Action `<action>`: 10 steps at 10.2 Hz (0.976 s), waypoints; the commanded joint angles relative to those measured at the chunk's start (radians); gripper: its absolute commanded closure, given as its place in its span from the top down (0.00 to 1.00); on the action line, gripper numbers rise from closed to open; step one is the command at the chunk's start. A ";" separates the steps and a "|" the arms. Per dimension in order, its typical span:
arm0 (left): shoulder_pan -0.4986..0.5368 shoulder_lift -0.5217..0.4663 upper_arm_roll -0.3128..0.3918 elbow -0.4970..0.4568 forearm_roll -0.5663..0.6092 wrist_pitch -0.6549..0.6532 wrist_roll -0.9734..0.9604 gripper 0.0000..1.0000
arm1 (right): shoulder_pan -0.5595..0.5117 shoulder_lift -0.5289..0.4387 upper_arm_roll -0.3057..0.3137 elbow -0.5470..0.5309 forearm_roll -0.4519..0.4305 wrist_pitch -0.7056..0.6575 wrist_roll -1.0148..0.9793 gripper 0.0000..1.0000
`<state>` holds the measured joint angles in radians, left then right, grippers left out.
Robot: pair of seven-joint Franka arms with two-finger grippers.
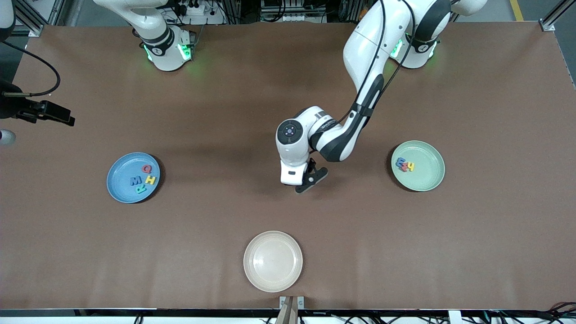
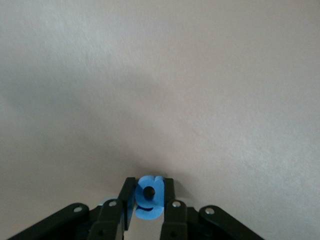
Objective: Sort uppercase to blue plate, lowercase to green plate
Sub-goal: 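Carry the blue g with the left gripper to the green plate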
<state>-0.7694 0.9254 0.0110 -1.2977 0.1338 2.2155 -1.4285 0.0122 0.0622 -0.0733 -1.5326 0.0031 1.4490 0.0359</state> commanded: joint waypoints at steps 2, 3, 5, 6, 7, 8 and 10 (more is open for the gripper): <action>0.051 -0.086 -0.008 -0.055 0.001 -0.089 0.130 0.00 | -0.008 -0.018 0.006 -0.014 0.018 -0.006 0.010 1.00; 0.070 -0.121 -0.009 -0.098 0.000 -0.089 0.150 0.00 | -0.008 -0.018 0.006 -0.014 0.018 -0.006 0.010 1.00; 0.126 -0.202 -0.037 -0.194 -0.014 -0.091 0.236 0.00 | -0.011 -0.018 0.006 -0.014 0.018 -0.009 0.009 1.00; 0.172 -0.253 -0.066 -0.253 -0.014 -0.091 0.281 0.00 | -0.011 -0.018 0.006 -0.014 0.018 -0.010 0.009 1.00; 0.226 -0.305 -0.097 -0.311 -0.014 -0.091 0.333 0.00 | -0.009 -0.016 0.006 -0.012 0.020 -0.009 0.009 1.00; 0.286 -0.351 -0.135 -0.362 -0.016 -0.091 0.382 0.00 | -0.005 -0.018 0.007 -0.012 0.018 -0.009 0.010 1.00; 0.387 -0.416 -0.196 -0.426 -0.014 -0.098 0.457 0.00 | -0.005 -0.018 0.007 -0.012 0.018 -0.009 0.013 1.00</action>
<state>-0.4488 0.5983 -0.1376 -1.6231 0.1309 2.1180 -1.0287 0.0132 0.0622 -0.0722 -1.5326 0.0126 1.4442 0.0360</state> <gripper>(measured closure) 0.727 0.000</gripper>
